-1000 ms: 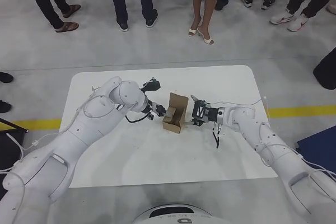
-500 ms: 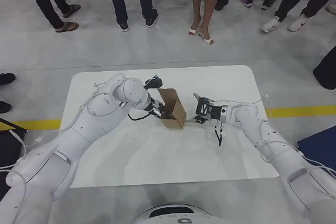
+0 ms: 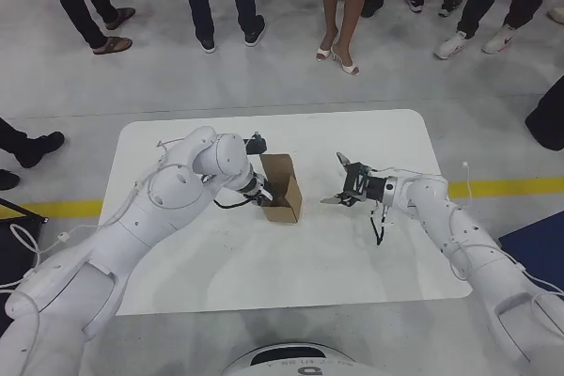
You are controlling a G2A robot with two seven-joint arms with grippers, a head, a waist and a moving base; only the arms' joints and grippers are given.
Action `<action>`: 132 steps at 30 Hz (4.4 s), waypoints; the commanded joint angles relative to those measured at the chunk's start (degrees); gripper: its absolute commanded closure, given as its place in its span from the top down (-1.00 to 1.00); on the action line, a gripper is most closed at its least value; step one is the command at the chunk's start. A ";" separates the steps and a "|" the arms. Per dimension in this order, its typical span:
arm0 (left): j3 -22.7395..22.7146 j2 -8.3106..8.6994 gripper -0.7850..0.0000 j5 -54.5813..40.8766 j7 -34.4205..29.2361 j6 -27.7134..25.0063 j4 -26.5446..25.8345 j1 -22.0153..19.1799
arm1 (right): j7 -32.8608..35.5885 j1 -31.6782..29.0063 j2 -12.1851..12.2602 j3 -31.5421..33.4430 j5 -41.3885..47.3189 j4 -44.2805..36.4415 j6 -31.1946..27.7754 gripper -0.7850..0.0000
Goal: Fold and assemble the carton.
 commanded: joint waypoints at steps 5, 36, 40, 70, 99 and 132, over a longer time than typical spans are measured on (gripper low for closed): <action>-5.89 1.24 1.00 -5.44 4.00 -2.33 -0.32 3.28 | -1.54 -0.58 0.52 1.02 0.67 -0.17 -2.79 1.00; -41.15 10.56 1.00 -31.45 1.43 -23.74 -3.99 27.18 | 22.14 -3.40 -1.91 3.22 29.17 -3.96 -1.86 1.00; -41.15 10.56 1.00 -31.45 1.43 -23.74 -3.99 27.18 | 34.22 -6.42 -1.77 5.62 43.84 -8.20 1.99 1.00; -41.15 10.56 1.00 -31.45 1.43 -23.74 -3.99 27.18 | 64.38 -7.99 -3.44 3.23 60.80 -22.74 26.06 0.57; -37.58 8.96 1.00 -34.45 13.87 -24.40 -1.22 25.62 | 62.53 -11.41 -3.38 5.10 61.65 -26.16 26.48 1.00; -19.81 0.97 1.00 -45.85 10.52 -47.61 16.86 17.94 | 72.32 -10.99 -4.55 4.95 60.53 -28.46 41.80 1.00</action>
